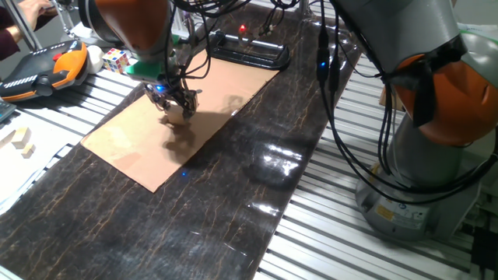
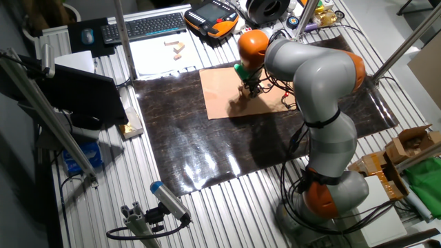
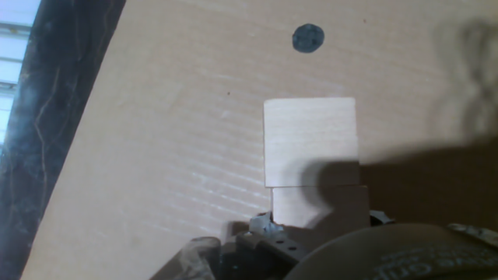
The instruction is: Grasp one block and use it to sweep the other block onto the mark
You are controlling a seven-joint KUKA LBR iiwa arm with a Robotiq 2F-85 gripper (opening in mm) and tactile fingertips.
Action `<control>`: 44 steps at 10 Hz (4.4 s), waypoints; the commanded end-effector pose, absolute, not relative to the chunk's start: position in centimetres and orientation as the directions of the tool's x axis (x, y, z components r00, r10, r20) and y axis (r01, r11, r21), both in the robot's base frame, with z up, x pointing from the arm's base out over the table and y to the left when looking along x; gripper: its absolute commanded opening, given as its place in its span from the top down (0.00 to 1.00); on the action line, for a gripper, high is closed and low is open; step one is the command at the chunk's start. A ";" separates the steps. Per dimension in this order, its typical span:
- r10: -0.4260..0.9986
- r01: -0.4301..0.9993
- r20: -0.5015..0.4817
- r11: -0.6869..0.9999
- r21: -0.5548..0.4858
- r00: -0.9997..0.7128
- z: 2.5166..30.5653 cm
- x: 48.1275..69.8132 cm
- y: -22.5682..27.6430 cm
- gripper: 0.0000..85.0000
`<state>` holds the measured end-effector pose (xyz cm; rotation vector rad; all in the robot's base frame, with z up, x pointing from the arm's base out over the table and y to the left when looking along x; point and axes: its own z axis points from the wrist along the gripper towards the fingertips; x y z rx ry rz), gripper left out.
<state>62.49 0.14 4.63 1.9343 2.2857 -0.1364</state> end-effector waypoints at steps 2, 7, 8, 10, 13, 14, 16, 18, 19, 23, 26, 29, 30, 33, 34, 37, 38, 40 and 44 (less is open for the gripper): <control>0.972 0.986 -0.175 0.164 0.023 -0.157 4.7 62.5 -0.1 0.99; 0.970 0.986 -0.183 0.164 0.024 -0.157 4.7 62.5 -0.9 0.99; 0.970 0.986 -0.183 0.164 0.024 -0.157 4.7 62.4 -1.0 0.99; 0.970 0.986 -0.181 0.167 0.023 -0.160 4.6 62.4 -1.4 0.99; 0.969 0.984 -0.178 0.177 0.025 -0.169 4.7 62.4 -1.9 0.99; 0.969 0.984 -0.178 0.177 0.025 -0.169 4.6 62.4 -2.0 0.99; 0.969 0.983 -0.178 0.180 0.026 -0.172 4.7 62.4 -2.2 0.99; 0.968 0.983 -0.180 0.183 0.026 -0.175 4.8 62.5 -2.4 0.99; 0.967 0.982 -0.179 0.188 0.026 -0.180 4.8 62.5 -2.5 0.99; 0.967 0.981 -0.178 0.191 0.029 -0.183 4.6 62.7 -3.0 0.99; 0.967 0.983 -0.185 0.183 0.028 -0.175 4.7 62.8 -3.5 0.99; 0.967 0.983 -0.187 0.183 0.031 -0.174 4.5 62.7 -4.0 0.99; 0.967 0.982 -0.187 0.184 0.032 -0.175 4.5 62.7 -4.2 0.99; 0.964 0.982 -0.197 0.189 0.029 -0.180 4.7 62.7 -4.7 0.99; 0.964 0.981 -0.194 0.190 0.029 -0.181 4.8 62.7 -4.8 0.99; 0.963 0.980 -0.194 0.195 0.032 -0.186 4.8 62.7 -5.1 0.99; 0.963 0.979 -0.194 0.199 0.034 -0.189 4.7 62.7 -5.2 0.99; 0.962 0.979 -0.196 0.202 0.033 -0.192 4.6 62.8 -5.3 0.99; 0.960 0.978 -0.202 0.204 0.034 -0.193 4.8 62.9 -5.8 0.99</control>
